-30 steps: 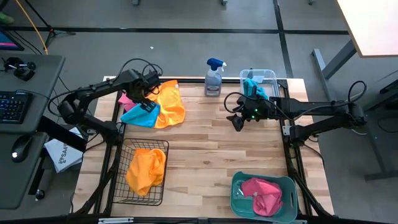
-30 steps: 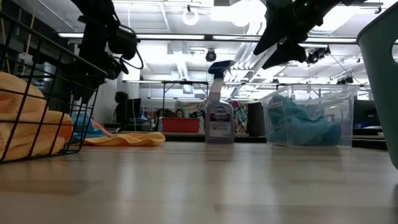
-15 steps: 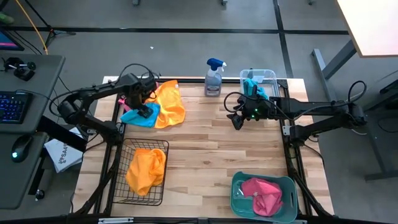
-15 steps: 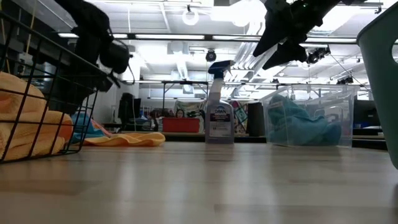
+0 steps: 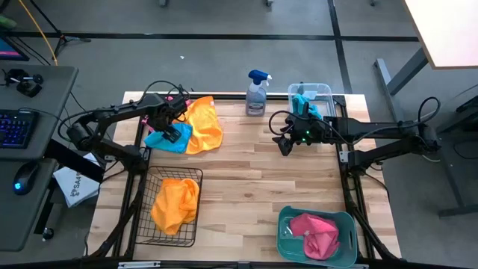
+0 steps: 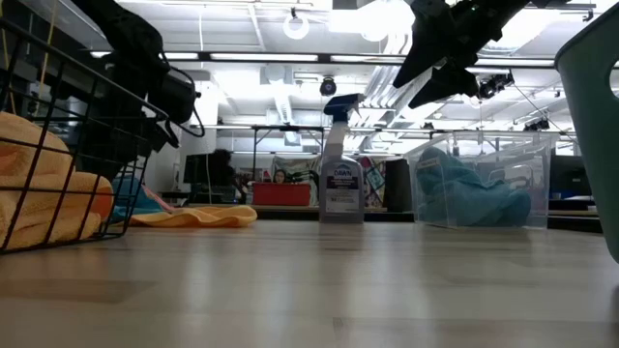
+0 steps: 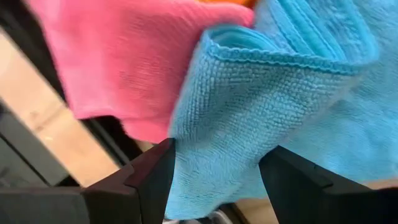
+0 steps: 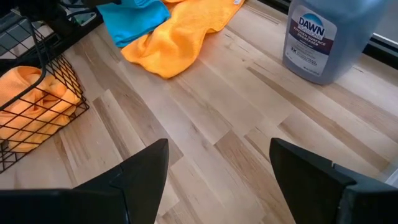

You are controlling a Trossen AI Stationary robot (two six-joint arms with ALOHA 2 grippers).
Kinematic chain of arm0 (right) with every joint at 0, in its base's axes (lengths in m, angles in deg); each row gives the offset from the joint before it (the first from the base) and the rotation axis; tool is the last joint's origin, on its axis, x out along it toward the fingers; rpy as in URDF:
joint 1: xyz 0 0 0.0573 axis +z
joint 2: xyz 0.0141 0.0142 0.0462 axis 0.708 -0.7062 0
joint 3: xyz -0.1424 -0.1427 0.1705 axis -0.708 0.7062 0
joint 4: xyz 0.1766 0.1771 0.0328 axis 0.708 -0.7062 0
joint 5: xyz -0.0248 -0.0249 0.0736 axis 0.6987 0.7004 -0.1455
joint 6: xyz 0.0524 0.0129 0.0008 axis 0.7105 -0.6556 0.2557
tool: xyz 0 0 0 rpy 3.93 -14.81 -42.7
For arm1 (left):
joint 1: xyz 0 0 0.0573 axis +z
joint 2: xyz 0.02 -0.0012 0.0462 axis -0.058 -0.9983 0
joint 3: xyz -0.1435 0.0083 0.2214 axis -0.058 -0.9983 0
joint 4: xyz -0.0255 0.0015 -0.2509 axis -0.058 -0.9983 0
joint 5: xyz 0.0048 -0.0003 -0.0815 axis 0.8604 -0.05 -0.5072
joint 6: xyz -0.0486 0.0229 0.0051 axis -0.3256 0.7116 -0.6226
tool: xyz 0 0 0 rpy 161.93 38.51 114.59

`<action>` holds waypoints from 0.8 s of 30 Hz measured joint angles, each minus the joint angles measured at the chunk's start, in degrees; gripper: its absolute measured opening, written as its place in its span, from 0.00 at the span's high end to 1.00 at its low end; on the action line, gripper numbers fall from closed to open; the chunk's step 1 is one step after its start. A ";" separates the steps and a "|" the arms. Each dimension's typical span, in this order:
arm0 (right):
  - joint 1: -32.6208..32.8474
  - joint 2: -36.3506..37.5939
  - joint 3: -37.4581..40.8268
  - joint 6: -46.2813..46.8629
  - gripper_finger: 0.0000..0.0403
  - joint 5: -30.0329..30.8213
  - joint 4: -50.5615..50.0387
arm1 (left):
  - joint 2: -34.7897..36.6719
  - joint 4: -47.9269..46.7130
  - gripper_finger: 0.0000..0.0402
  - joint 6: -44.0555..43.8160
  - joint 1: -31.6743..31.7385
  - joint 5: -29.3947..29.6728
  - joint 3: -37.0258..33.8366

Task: Sort microfiber towel by color & place in baskets
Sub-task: Put the blue microfiber towel into the transparent bin

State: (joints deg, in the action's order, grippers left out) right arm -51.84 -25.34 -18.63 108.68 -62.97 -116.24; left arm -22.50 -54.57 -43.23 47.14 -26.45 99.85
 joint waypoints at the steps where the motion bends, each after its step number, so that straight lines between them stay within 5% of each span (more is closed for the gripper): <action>1: 0.00 0.00 0.00 0.00 0.32 0.00 -0.02 | 0.54 0.17 0.47 0.29 0.00 1.18 0.00; 7: 0.00 0.00 0.00 0.00 0.32 0.00 -0.01 | 1.40 2.10 0.47 4.26 0.00 4.33 0.00; 15: 0.00 0.00 0.00 -0.03 0.32 0.01 -0.04 | -1.46 2.84 0.51 7.23 -0.25 0.72 0.00; 22: 0.00 0.00 0.00 -0.17 0.32 0.04 -0.05 | 1.99 1.24 0.94 8.65 -2.02 -2.08 0.00; 24: 0.00 0.00 0.00 -0.19 0.32 0.03 0.25 | 4.71 0.22 0.96 7.52 -2.32 -2.98 0.73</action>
State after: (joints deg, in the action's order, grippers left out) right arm -51.84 -25.34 -18.63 108.50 -62.94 -115.99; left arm -17.78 -54.35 -35.72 44.82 -29.43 100.58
